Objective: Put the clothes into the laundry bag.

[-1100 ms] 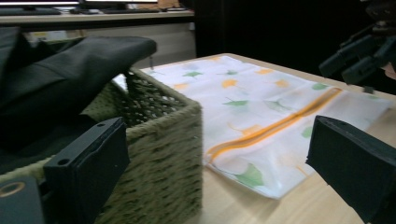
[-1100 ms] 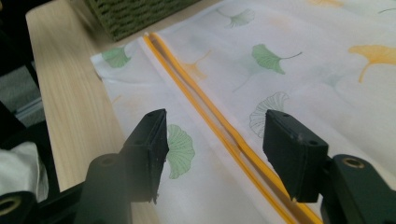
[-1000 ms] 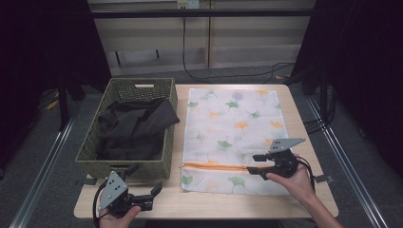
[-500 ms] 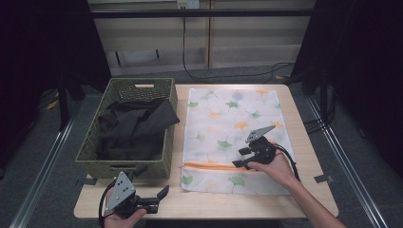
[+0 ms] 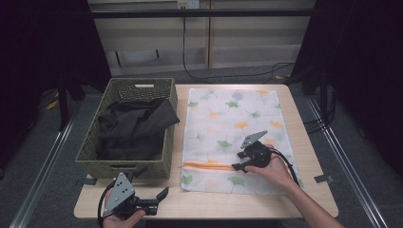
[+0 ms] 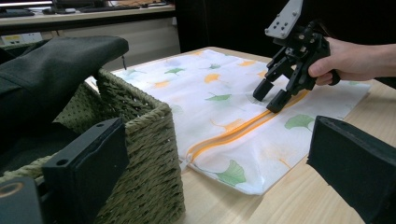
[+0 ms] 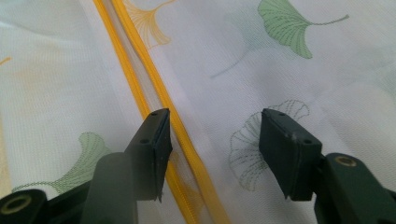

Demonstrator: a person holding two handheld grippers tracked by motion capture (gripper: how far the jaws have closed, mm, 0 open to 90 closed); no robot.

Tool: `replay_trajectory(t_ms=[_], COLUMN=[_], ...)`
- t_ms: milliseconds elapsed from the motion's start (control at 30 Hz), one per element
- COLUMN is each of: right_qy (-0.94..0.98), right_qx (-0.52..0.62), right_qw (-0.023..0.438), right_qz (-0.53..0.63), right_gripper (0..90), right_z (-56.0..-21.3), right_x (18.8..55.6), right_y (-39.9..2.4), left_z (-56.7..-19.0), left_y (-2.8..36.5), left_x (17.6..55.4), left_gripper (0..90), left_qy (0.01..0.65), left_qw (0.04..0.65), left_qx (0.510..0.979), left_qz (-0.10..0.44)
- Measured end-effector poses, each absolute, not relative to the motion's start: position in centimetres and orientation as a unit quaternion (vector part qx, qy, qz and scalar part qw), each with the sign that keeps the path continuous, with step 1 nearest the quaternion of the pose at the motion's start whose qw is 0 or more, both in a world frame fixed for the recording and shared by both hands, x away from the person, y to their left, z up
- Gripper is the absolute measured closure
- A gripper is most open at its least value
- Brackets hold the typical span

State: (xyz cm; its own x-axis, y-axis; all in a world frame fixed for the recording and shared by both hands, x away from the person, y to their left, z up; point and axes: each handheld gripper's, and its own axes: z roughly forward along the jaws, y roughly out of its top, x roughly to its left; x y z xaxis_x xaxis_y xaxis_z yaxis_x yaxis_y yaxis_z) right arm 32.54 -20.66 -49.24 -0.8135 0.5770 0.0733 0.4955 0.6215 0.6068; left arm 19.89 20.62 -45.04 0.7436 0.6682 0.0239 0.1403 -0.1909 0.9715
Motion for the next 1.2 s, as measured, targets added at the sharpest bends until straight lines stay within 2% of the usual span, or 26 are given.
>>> replay_trajectory(t_ms=[133, 233, 533, 833, 967, 1200], right_qy=[0.903, 0.906, 0.901, 0.901, 0.896, 0.895], right_qx=[0.293, 0.294, 0.319, 0.327, 0.335, 0.339], right_qw=[0.070, 0.075, 0.080, 0.067, 0.066, 0.052], right_qz=[0.306, 0.294, 0.283, 0.276, 0.285, 0.285], right_gripper=[40.2, 42.7, 65.5, 80.7, 85.6, 88.9], right_z=[-49.2, -49.1, -48.7, -48.6, -48.7, -48.7], right_x=[32.4, 32.4, 33.1, 34.0, 34.2, 34.5], right_y=[-20.3, -20.1, -20.4, -20.7, -21.1, -21.2], left_z=[-45.1, -45.1, -45.2, -45.2, -45.2, -45.2], left_y=[20.7, 20.7, 20.7, 20.8, 20.8, 20.9], left_x=[19.9, 19.9, 20.2, 20.4, 20.4, 20.3], left_gripper=[4.5, 4.5, 4.5, 4.5, 4.5, 5.0], left_qy=[0.276, 0.278, 0.282, 0.285, 0.280, 0.288], left_qw=[0.569, 0.571, 0.570, 0.570, 0.571, 0.567], left_qx=[0.739, 0.738, 0.737, 0.737, 0.738, 0.739], left_qz=[0.231, 0.227, 0.228, 0.226, 0.225, 0.225])
